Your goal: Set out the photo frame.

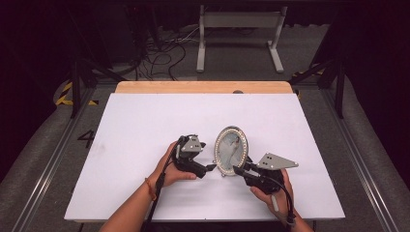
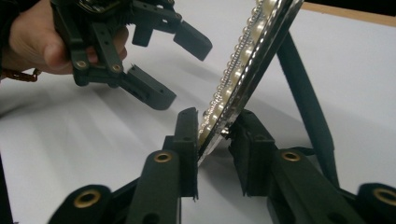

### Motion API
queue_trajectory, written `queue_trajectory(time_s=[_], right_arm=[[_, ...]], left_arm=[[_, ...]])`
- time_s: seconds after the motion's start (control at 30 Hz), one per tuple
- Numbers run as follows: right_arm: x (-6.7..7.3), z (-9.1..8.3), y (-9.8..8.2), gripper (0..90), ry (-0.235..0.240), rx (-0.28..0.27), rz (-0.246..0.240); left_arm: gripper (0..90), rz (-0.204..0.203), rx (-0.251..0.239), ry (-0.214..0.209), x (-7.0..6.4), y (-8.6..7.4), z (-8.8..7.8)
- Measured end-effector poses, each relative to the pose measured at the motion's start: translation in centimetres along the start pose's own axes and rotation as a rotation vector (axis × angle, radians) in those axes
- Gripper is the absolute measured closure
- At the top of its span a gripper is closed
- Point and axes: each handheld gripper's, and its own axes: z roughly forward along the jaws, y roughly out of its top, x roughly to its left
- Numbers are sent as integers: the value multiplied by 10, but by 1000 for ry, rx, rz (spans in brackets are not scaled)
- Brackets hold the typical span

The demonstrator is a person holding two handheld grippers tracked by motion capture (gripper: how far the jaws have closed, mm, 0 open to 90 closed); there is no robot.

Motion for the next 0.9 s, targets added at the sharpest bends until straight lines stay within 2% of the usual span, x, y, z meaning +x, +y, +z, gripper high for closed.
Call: queue_trajectory(time_s=[0.17, 0.27, 0.37, 0.5, 0.63, 0.7, 0.77, 0.9], right_arm=[[-2, -1, 0, 737, 10, 6, -10], [-4, -4, 0, 741, 13, 14, -15], [-7, -4, 0, 743, 27, 16, -6], [-6, -3, 0, 740, 21, 16, -13], [-6, -3, 0, 738, 23, 14, -14], [-7, -3, 0, 730, 25, 16, -12], [-7, -3, 0, 723, 19, 15, -7], [-7, -3, 0, 718, 20, 15, -4]], left_arm=[[140, -3, -12, -28, 4, 9, 9], [144, 35, -27, -9, 2, 13, 12], [133, 1, -17, -41, 8, 16, 19], [133, -12, -28, -65, 12, 18, 23], [144, 8, 5, -79, 12, 17, 29], [119, 9, 12, -92, 13, 16, 31], [145, 11, 10, -111, 13, 16, 31], [206, 31, 14, -117, 11, 17, 30]])
